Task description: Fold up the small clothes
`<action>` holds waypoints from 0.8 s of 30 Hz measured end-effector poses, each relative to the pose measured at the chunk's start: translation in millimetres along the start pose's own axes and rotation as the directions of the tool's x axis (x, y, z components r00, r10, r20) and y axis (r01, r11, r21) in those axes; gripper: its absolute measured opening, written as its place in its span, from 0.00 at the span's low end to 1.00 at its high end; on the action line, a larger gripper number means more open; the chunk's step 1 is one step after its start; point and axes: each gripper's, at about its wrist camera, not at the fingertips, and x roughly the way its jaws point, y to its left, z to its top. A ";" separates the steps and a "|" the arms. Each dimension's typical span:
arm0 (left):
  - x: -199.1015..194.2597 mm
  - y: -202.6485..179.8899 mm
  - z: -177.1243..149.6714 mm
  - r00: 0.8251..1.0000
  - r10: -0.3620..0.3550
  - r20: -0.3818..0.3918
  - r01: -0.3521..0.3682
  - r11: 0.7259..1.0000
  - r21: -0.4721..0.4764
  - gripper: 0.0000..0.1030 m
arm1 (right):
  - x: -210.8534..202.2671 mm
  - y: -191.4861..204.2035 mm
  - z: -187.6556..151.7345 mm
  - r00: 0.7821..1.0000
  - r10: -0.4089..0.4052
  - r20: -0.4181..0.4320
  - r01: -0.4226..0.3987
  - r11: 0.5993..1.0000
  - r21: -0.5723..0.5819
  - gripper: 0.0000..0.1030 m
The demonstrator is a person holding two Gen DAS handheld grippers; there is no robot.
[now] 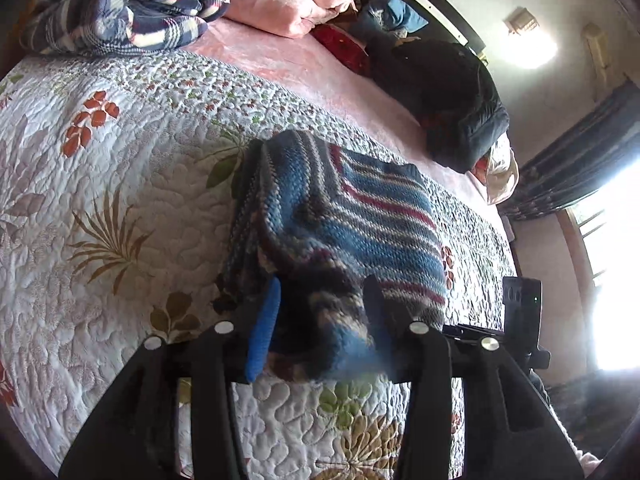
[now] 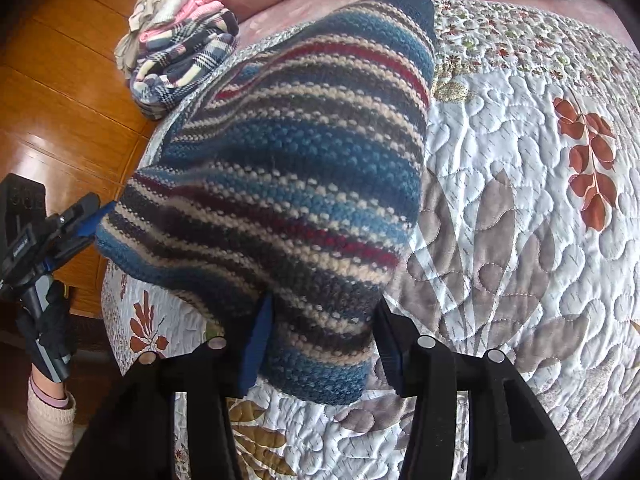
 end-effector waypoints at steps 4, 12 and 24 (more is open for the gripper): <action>26.1 2.2 -7.3 0.997 0.039 -0.065 -0.039 0.999 0.001 0.31 | -2.6 0.5 -2.2 1.000 0.000 0.001 0.000 1.000 0.000 0.48; -4.9 24.9 -8.7 0.989 -0.146 0.027 0.149 0.980 -0.133 0.09 | -20.8 -4.8 -4.1 0.998 0.054 0.023 -0.055 0.998 0.020 0.31; 45.2 65.0 -34.3 0.998 -0.031 -0.047 0.024 0.991 -0.129 0.09 | -4.9 -4.9 -14.6 1.000 -0.020 -0.009 0.020 1.000 -0.022 0.25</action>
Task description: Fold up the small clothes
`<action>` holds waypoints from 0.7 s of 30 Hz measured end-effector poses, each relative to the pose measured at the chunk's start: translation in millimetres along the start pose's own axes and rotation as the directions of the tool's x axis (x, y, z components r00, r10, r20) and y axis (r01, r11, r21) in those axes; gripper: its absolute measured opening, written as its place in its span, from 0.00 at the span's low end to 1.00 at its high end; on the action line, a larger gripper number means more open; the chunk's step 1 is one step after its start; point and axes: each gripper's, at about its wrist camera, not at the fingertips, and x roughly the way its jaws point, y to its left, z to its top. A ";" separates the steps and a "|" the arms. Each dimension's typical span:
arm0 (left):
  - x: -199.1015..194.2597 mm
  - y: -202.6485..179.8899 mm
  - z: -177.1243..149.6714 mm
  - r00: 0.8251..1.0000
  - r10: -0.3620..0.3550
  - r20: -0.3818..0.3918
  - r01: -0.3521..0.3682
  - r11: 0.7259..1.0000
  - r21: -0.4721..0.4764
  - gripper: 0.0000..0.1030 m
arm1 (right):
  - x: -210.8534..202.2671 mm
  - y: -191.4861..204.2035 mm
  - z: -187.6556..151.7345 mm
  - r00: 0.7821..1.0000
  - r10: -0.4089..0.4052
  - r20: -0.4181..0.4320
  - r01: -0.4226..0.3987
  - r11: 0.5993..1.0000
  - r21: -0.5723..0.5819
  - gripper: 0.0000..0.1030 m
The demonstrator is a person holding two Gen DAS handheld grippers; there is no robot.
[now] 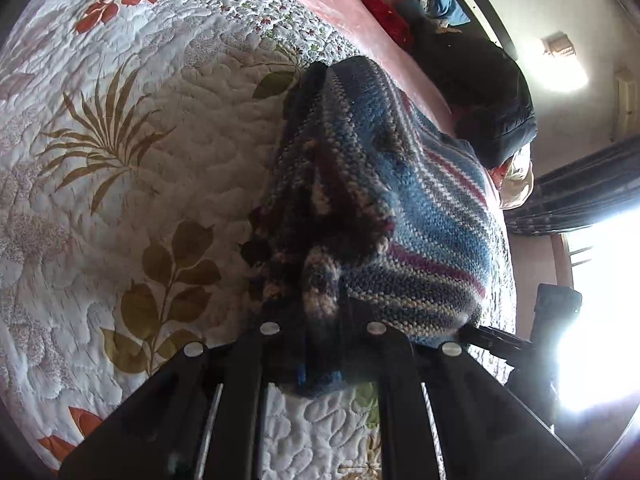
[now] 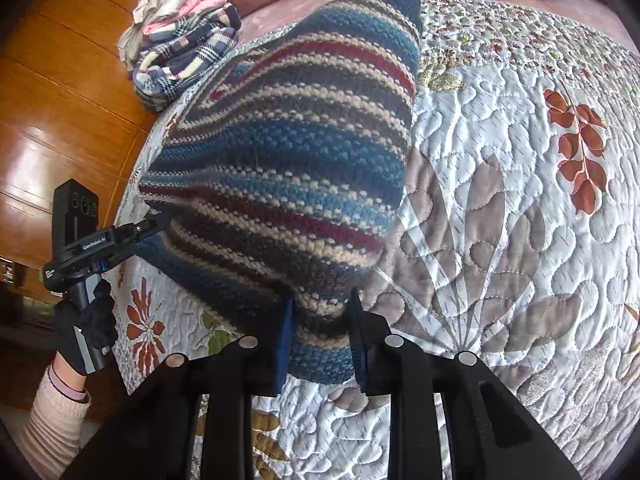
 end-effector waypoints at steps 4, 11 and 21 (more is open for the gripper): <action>6.3 -7.4 -3.2 0.999 0.050 0.001 -0.050 0.998 0.048 0.11 | 11.9 0.3 -1.4 0.999 -0.034 -0.007 0.034 0.999 -0.008 0.25; -5.6 -18.5 6.2 0.998 0.045 -0.047 -0.043 0.998 0.038 0.22 | 0.0 -1.5 0.2 1.000 -0.006 0.010 0.006 1.000 0.017 0.38; -17.2 -56.6 83.5 0.991 0.108 0.075 -0.116 0.987 0.115 0.45 | -32.3 -17.3 1.7 0.996 0.020 0.082 -0.021 1.000 0.014 0.42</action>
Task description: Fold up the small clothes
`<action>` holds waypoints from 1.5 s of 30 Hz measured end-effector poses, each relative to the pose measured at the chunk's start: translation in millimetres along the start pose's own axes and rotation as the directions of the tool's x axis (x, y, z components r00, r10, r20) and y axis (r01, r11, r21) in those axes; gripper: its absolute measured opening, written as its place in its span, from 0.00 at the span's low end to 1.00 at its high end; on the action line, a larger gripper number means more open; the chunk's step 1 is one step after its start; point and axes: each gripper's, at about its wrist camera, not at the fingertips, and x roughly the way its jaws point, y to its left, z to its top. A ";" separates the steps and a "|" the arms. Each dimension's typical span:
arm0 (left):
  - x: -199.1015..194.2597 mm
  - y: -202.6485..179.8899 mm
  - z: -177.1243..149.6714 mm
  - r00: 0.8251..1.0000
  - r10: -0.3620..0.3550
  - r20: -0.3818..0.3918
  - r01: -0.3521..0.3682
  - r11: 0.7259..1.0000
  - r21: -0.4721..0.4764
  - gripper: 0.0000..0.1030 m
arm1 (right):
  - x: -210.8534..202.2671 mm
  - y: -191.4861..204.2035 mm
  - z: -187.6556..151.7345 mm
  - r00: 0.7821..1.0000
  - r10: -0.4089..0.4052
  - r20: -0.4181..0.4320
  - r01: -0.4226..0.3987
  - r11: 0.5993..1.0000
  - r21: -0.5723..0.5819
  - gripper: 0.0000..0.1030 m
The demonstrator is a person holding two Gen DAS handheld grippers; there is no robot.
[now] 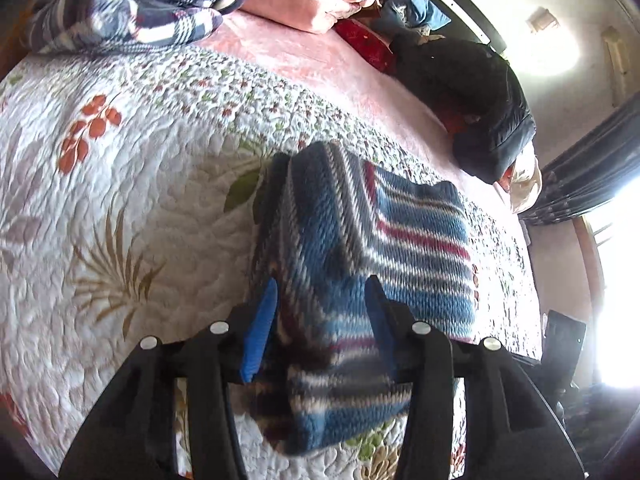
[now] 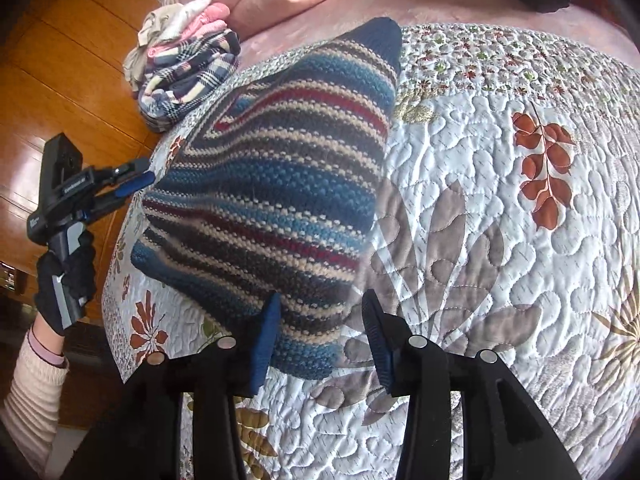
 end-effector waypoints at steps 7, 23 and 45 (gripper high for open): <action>58.0 5.2 36.1 0.994 0.051 -0.100 -0.054 0.998 -0.026 0.39 | 11.8 -0.6 2.1 1.000 0.018 -0.006 -0.018 1.000 0.010 0.42; 61.2 5.7 10.2 0.976 0.215 0.020 -0.216 0.971 0.105 0.10 | 21.3 10.9 0.8 1.000 -0.009 -0.017 0.008 0.999 -0.032 0.42; 42.7 45.1 -1.4 0.972 -0.159 -0.171 0.147 0.986 -0.083 0.77 | 0.0 -4.6 40.0 0.990 0.132 0.052 -0.135 0.990 0.051 0.62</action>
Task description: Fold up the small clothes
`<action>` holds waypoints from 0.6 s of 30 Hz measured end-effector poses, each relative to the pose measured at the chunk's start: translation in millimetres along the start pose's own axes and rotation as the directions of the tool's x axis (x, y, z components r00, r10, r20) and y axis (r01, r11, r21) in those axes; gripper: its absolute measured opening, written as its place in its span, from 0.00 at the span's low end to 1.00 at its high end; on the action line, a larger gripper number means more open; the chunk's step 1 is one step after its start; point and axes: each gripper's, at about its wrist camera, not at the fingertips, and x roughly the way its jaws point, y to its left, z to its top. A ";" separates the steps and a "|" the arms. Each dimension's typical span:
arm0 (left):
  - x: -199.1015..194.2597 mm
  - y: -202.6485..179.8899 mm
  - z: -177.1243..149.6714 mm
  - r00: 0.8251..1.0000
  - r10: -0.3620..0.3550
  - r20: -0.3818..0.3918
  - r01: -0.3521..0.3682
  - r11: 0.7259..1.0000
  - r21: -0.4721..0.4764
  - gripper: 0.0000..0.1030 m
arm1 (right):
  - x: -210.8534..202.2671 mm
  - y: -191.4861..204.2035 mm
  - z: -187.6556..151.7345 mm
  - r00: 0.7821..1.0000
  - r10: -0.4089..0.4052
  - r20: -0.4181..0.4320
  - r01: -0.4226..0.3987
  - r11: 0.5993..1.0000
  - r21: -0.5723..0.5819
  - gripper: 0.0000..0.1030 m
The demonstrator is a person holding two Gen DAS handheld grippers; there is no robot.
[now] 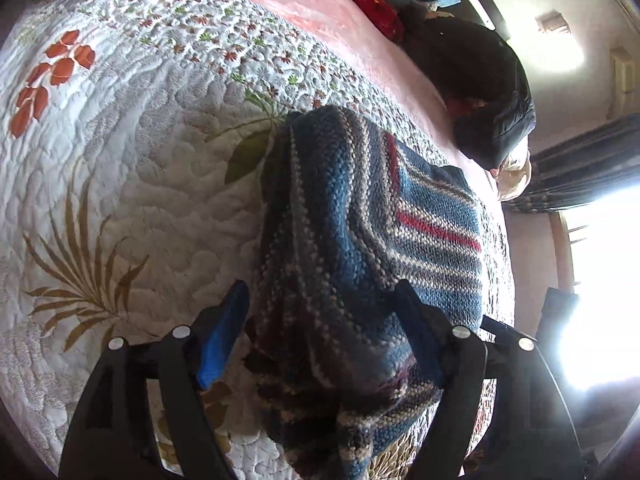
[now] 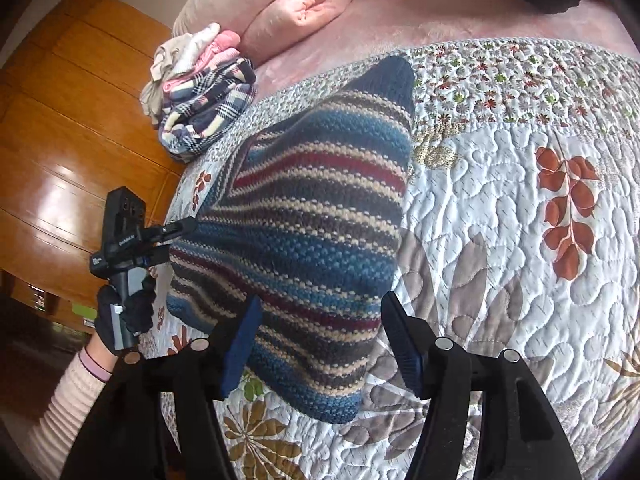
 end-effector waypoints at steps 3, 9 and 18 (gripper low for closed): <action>19.3 2.7 4.1 0.999 -0.031 -0.037 0.031 1.000 -0.004 0.79 | 9.6 -6.3 9.4 0.999 0.036 -0.009 -0.036 0.998 0.043 0.70; 54.4 -4.4 7.8 0.992 -0.069 -0.110 0.075 0.996 0.051 0.89 | 37.3 -19.6 22.2 0.995 0.087 -0.048 -0.082 0.991 0.102 0.77; 67.0 -21.2 1.0 0.993 0.002 -0.118 0.014 0.992 0.129 0.76 | 77.1 -26.9 28.2 0.977 0.207 -0.053 -0.191 0.958 0.213 0.76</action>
